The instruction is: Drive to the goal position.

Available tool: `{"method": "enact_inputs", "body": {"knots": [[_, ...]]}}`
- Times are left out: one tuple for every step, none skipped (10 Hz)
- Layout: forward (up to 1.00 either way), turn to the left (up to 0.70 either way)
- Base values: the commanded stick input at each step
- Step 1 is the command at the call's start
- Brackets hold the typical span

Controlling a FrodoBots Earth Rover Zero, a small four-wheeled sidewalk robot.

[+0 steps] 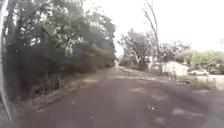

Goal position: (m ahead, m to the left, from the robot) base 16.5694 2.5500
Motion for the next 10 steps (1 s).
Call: {"method": "enact_inputs", "body": {"knots": [[0.7,0.0],[0.7,0.0],[0.7,0.0],[0.7,0.0],[0.7,0.0],[0.7,-0.04],[0.7,-0.07],[0.7,-0.04],[0.7,0.0],[0.7,0.0]]}}
